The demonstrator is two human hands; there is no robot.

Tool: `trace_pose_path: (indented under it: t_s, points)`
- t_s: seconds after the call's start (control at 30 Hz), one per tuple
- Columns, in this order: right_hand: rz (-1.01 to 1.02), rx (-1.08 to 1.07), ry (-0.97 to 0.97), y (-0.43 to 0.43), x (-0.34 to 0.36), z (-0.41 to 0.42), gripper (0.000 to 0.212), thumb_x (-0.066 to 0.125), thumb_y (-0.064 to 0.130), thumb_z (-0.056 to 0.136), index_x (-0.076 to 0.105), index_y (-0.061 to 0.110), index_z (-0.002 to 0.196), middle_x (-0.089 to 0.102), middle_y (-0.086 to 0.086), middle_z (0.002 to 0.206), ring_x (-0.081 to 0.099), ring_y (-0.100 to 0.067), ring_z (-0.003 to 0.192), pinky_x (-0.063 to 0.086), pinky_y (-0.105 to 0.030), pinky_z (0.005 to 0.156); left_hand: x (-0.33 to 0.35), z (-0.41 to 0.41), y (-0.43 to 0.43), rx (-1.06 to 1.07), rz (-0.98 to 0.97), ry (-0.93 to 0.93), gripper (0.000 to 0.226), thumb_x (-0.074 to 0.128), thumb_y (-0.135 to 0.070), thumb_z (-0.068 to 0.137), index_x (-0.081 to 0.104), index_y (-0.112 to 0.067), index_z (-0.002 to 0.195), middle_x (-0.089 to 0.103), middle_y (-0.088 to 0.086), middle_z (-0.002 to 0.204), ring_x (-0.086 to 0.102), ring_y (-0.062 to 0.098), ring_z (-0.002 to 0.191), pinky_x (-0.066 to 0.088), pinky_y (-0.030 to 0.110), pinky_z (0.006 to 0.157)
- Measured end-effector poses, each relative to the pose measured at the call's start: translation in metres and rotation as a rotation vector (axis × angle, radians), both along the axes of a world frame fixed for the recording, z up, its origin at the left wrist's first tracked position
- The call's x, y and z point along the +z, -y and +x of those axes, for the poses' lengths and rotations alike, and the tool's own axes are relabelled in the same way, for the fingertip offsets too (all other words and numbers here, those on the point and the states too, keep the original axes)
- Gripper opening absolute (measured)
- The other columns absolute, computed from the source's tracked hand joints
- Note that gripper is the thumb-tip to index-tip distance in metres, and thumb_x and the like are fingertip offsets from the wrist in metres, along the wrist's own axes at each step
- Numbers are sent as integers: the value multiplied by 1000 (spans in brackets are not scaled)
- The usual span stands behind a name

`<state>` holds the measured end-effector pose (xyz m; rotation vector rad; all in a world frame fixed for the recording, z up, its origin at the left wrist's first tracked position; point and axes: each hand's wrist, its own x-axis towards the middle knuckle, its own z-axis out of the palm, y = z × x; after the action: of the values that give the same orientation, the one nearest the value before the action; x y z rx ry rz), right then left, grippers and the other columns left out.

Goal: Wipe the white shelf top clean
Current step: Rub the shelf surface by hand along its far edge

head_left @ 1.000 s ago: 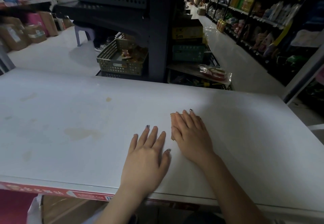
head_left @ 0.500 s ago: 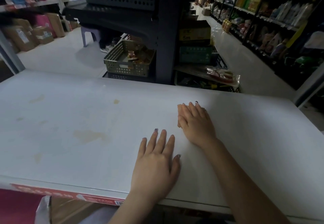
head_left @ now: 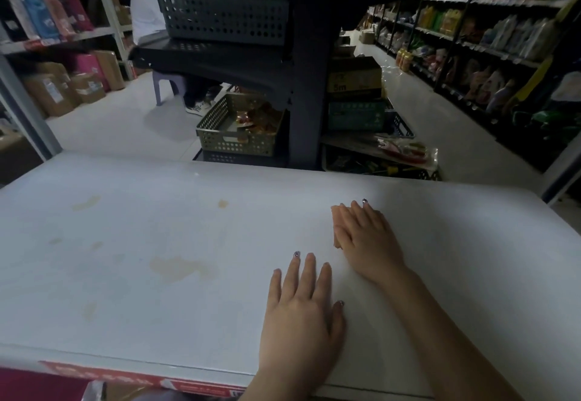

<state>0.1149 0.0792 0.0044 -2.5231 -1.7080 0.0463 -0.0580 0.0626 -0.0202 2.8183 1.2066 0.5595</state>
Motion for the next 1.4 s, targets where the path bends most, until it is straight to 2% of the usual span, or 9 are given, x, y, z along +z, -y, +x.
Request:
trace_pose_path:
  t_s: [0.27, 0.4, 0.57, 0.63, 0.77, 0.87, 1.03, 1.17, 1.4]
  points:
    - [-52, -22, -7, -2, -6, 4, 55, 7, 41, 99, -8, 24, 149, -9, -1, 157, -16, -17, 142, -7, -35, 116, -2, 0, -2, -24, -25, 24, 53, 39, -45, 78, 65, -19, 116, 61, 5, 124, 55, 28, 119, 33, 47, 97]
    - [-43, 4, 42, -4, -14, 8, 90, -35, 61, 72, -7, 24, 150, -8, -1, 158, -16, -19, 143, -4, -39, 117, -1, 0, -1, -33, -32, 46, 54, 39, -45, 77, 66, -17, 115, 61, 7, 125, 55, 29, 119, 28, 44, 94]
    - [-38, -36, 17, -1, -6, 4, 54, 8, 41, 100, -7, 24, 149, -7, -1, 158, -14, -18, 143, -7, -34, 116, 0, 1, -1, -31, -38, 40, 54, 39, -45, 77, 66, -17, 114, 62, 7, 123, 56, 28, 117, 49, 52, 89]
    - [-46, -28, 23, -2, -8, 5, 59, -2, 49, 96, -8, 25, 149, -8, -1, 158, -14, -18, 143, -7, -35, 116, -2, 1, -2, -34, -34, 42, 54, 39, -44, 77, 66, -16, 114, 61, 8, 124, 55, 29, 118, 44, 49, 95]
    - [-61, -7, 57, -6, -16, 10, 113, -47, 65, 51, -7, 25, 149, -8, -1, 157, -15, -20, 143, -3, -40, 117, -6, 2, -2, -40, -18, 61, 54, 39, -43, 77, 66, -15, 114, 60, 10, 125, 54, 31, 119, 33, 49, 99]
    - [-59, -5, 59, -12, -14, 12, 107, -41, 65, 57, -7, 24, 150, -8, -2, 157, -14, -21, 143, -3, -40, 117, -4, 1, -3, -58, -47, 82, 55, 39, -43, 77, 66, -13, 114, 60, 11, 125, 54, 32, 118, 28, 46, 95]
    - [-65, -49, 31, -24, -9, 9, 56, 9, 41, 99, -7, 24, 149, -8, -3, 158, -14, -20, 143, -5, -38, 117, -4, 1, -4, -68, -46, 82, 56, 40, -44, 75, 67, -13, 113, 61, 11, 124, 55, 32, 117, 29, 46, 95]
    - [-49, -72, -40, -30, -1, 8, 53, 11, 39, 101, -6, 25, 149, -7, -2, 158, -11, -18, 143, -9, -33, 114, 1, 0, -5, -59, -57, 53, 56, 39, -46, 75, 67, -16, 113, 61, 9, 123, 55, 30, 117, 47, 49, 93]
    - [-73, -75, -22, -48, -4, 16, 54, 10, 39, 100, -3, 24, 150, -5, -2, 158, -11, -19, 143, -7, -35, 116, 0, 0, -6, -50, -68, 15, 57, 37, -48, 77, 66, -18, 116, 60, 8, 126, 54, 27, 119, 46, 50, 92]
